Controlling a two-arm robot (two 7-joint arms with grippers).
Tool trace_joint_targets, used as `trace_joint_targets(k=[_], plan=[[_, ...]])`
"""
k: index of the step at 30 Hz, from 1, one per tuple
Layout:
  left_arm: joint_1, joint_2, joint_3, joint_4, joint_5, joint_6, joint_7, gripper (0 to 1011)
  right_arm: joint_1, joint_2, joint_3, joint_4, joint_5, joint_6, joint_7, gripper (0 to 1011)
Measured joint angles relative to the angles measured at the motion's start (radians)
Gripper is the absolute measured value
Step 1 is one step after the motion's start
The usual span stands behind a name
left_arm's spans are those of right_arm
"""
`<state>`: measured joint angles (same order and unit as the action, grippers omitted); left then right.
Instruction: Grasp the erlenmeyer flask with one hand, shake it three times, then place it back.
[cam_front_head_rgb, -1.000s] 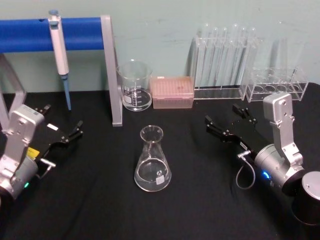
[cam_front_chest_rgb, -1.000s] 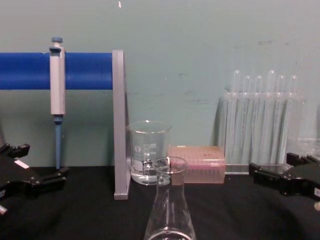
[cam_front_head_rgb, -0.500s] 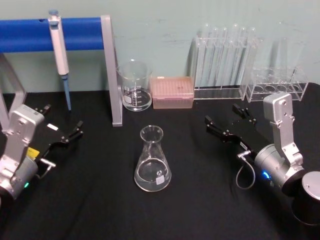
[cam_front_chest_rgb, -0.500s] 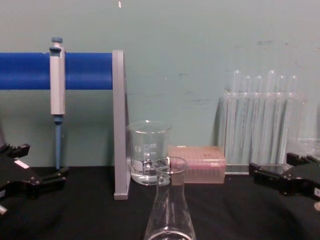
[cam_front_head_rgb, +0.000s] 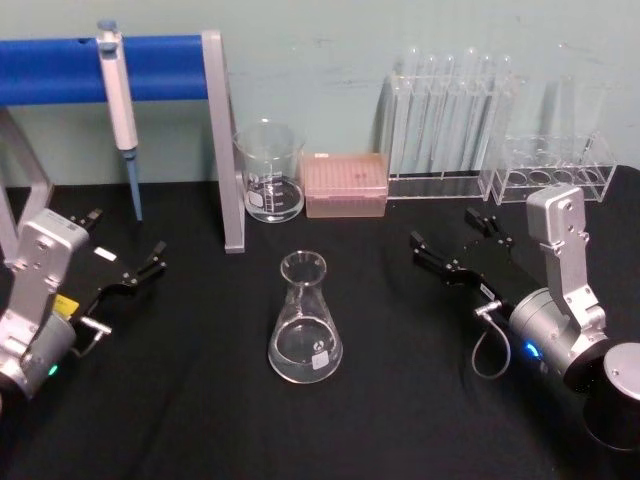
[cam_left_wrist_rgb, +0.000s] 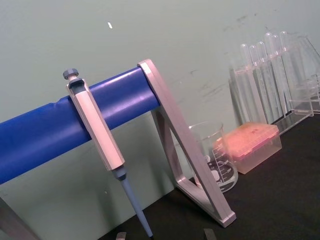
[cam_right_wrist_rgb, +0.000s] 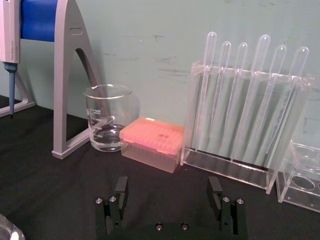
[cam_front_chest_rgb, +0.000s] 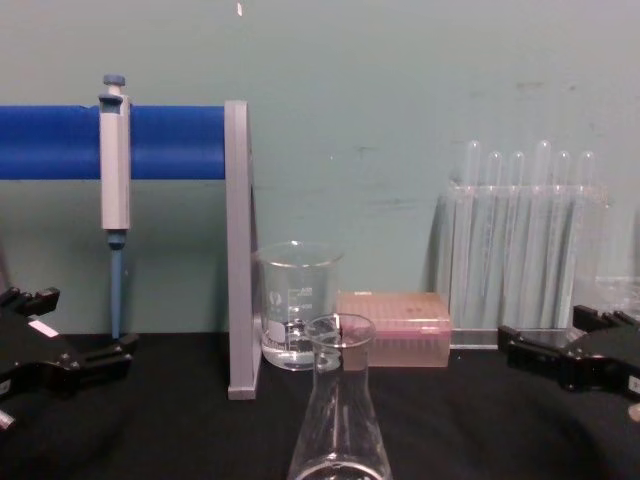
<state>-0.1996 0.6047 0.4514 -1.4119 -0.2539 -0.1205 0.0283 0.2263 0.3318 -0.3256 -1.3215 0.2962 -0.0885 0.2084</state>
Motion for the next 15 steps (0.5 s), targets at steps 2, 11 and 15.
trace_joint_targets(k=[2, 11, 15], plan=[[0.0, 0.0, 0.0, 0.0, 0.0, 0.0, 0.0, 1001, 0.0, 0.0, 0.0, 0.0, 0.0, 0.0, 0.0, 1000], [0.0, 0.0, 0.0, 0.0, 0.0, 0.0, 0.0, 1001, 0.0, 0.0, 0.0, 0.0, 0.0, 0.0, 0.0, 1000], [0.0, 0.0, 0.0, 0.0, 0.0, 0.0, 0.0, 1001, 0.0, 0.0, 0.0, 0.0, 0.0, 0.0, 0.0, 1000]])
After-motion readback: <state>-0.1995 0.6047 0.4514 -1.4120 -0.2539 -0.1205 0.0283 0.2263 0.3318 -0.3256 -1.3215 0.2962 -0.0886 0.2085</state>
